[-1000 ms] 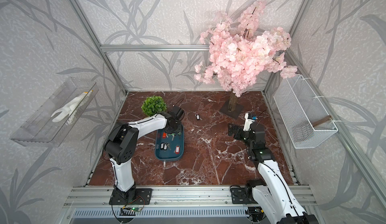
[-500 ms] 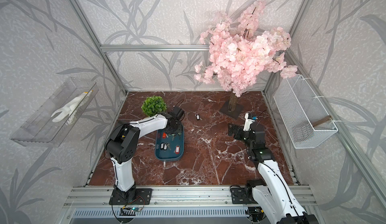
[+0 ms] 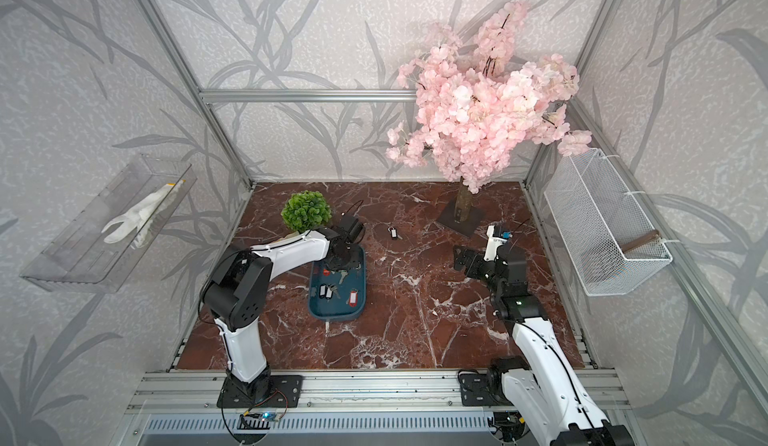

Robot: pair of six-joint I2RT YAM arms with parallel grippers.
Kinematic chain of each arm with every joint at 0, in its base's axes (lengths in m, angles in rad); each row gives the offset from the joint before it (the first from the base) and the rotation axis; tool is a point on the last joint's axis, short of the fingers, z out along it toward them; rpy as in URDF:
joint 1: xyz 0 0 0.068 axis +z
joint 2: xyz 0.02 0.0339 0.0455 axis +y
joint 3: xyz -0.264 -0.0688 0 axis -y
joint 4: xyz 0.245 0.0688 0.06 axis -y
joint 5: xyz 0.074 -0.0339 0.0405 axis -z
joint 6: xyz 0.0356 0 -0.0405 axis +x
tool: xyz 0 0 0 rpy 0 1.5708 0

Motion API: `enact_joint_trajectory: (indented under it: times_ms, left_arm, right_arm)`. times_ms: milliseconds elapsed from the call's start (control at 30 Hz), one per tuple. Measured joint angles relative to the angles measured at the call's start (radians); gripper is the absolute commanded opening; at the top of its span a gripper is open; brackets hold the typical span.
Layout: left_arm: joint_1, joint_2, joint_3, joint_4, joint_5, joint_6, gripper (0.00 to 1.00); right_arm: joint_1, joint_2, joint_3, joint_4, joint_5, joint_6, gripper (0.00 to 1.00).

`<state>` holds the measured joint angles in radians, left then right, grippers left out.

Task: Take the keys out of the storage box
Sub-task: Pick up the key from the storage box, then place the key at the center of the board.

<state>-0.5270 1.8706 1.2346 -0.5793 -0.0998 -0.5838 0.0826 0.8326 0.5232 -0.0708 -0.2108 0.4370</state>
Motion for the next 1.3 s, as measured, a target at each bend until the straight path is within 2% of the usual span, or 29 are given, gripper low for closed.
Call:
enact_joint_trajectory:
  times_ms: [433, 700, 967, 1300]
  left_arm:
    - [-0.024, -0.254, -0.04, -0.046, 0.025, 0.02, 0.0]
    - [-0.111, -0.279, 0.113, -0.086, 0.023, 0.051, 0.0]
    - [-0.162, -0.13, 0.277, -0.089, 0.033, 0.092, 0.0]
    - [-0.174, 0.114, 0.382, -0.108, 0.064, 0.129, 0.0]
  right_arm:
    - [0.0, 0.0, 0.0, -0.001, 0.001, -0.008, 0.99]
    - [0.0, -0.002, 0.001, -0.002, 0.002, -0.017, 0.99]
    - [0.0, -0.029, 0.001, -0.014, 0.005, -0.018, 0.99]
    - [0.0, -0.054, 0.001, -0.032, 0.019, -0.02, 0.99]
